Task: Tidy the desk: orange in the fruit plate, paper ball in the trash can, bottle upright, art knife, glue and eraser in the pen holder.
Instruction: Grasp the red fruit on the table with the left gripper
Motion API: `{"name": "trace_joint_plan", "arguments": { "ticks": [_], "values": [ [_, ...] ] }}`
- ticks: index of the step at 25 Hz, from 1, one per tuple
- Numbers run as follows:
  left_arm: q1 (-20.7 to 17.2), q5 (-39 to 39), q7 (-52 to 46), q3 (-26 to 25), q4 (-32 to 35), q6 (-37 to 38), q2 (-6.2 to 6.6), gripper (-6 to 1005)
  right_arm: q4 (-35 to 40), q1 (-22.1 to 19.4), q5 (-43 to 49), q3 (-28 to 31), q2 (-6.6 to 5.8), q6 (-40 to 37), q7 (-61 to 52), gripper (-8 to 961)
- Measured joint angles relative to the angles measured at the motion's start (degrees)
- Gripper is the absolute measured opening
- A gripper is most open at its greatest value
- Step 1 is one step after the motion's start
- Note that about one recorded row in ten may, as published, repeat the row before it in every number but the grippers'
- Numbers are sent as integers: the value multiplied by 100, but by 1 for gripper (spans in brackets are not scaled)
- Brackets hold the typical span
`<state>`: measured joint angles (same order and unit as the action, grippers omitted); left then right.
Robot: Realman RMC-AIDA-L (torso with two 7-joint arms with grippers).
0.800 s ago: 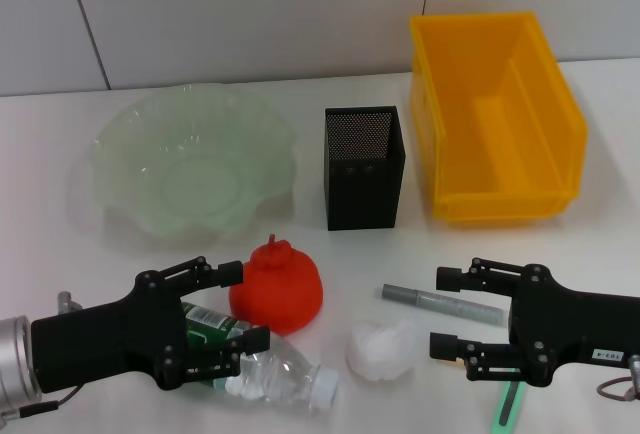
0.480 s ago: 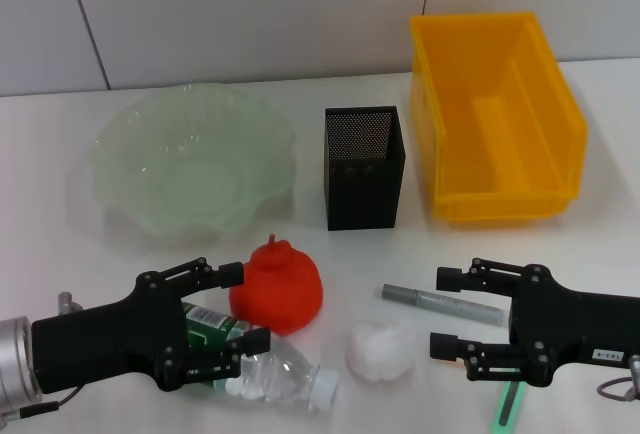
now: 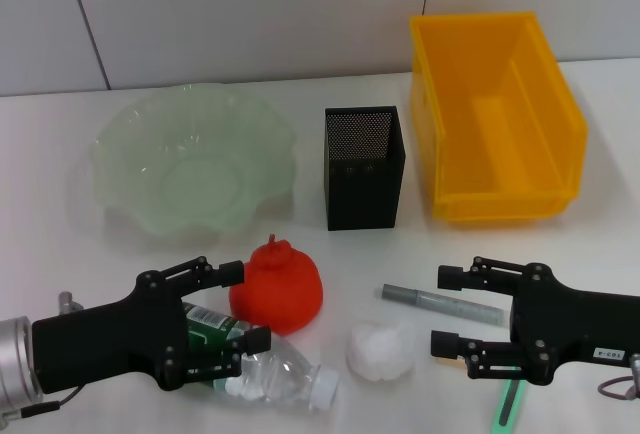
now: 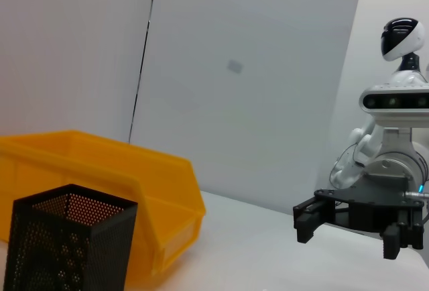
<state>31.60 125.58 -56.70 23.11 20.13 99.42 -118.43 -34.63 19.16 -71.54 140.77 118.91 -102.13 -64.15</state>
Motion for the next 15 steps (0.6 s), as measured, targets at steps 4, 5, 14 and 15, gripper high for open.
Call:
{"name": "trace_joint_plan", "arguments": {
  "ticks": [4, 5, 14, 15],
  "values": [
    [-11, -26, 8, -15, -7, -33, -5, 828, -12, -61, -12, 24, 0, 0, 3, 777],
    [-11, -48, 9, -19, -21, -60, -9, 827, -20, -90, -23, 26, 0, 0, 6, 777],
    [323, -402, 9, 14, -623, -1050, -43, 820, -59, -448, -73, 641, 4, -236, 191, 777],
    [391, -400, 7, 20, -706, -1211, -45, 819, -54, -466, -74, 766, 9, -291, 223, 778]
  ]
}}
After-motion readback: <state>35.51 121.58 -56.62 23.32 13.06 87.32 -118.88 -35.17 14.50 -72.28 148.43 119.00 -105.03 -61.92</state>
